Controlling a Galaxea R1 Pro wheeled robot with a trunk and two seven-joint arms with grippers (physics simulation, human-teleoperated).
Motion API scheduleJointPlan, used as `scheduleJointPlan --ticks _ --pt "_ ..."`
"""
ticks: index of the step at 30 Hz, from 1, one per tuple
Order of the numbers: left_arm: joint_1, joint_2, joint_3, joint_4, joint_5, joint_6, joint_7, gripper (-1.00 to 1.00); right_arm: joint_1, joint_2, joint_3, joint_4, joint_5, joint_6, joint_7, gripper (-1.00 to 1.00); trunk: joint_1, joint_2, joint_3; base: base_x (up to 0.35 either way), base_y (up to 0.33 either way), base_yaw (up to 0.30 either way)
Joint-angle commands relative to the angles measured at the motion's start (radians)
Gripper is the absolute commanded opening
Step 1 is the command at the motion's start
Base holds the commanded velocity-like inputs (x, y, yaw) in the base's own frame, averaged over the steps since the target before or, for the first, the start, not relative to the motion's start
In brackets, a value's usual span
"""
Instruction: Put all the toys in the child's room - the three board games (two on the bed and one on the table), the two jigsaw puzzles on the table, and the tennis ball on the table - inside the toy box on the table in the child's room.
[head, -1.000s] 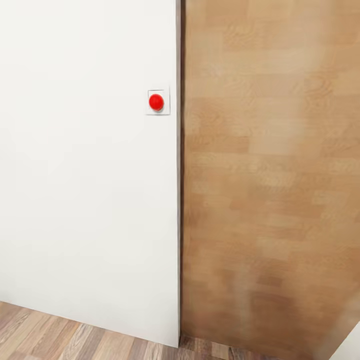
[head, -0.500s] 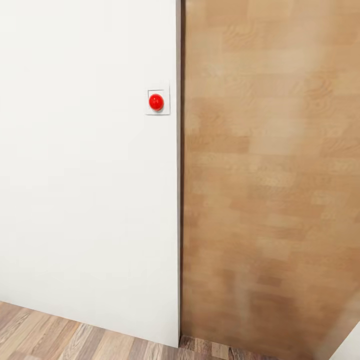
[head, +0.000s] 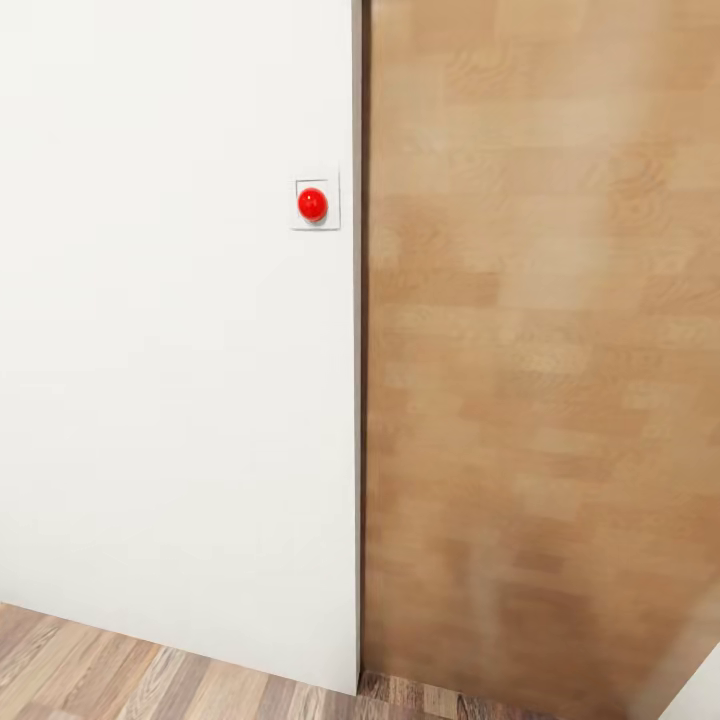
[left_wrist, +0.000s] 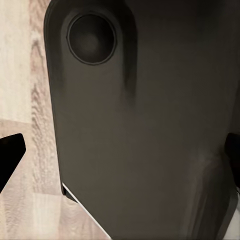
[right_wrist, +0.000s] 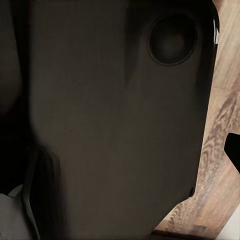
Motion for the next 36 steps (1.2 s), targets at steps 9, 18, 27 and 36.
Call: scheduleJointPlan --ticks 9,18,27,36 --pt "0.0 0.002 0.002 -0.001 0.0 0.0 0.0 1.0 0.0 0.0 -0.001 0.0 -0.002 -0.002 -0.001 1.0 0.0 0.0 -0.001 0.0 0.0 0.024" --pt "0.0 0.002 0.002 -0.001 0.0 0.0 0.0 1.0 0.0 0.001 0.004 0.0 0.005 -0.002 -0.003 1.0 0.0 0.0 -0.001 0.0 0.0 0.244" --pt "0.0 0.002 0.002 -0.001 0.0 -0.001 0.0 1.0 0.0 0.001 0.004 0.0 0.005 -0.002 -0.003 1.0 0.0 0.0 -0.001 0.0 0.0 0.277" --pt "0.0 0.002 0.002 -0.001 0.0 0.0 0.0 1.0 0.0 0.001 0.004 0.0 0.006 -0.002 -0.003 1.0 0.0 0.0 -0.001 0.0 0.0 0.278"
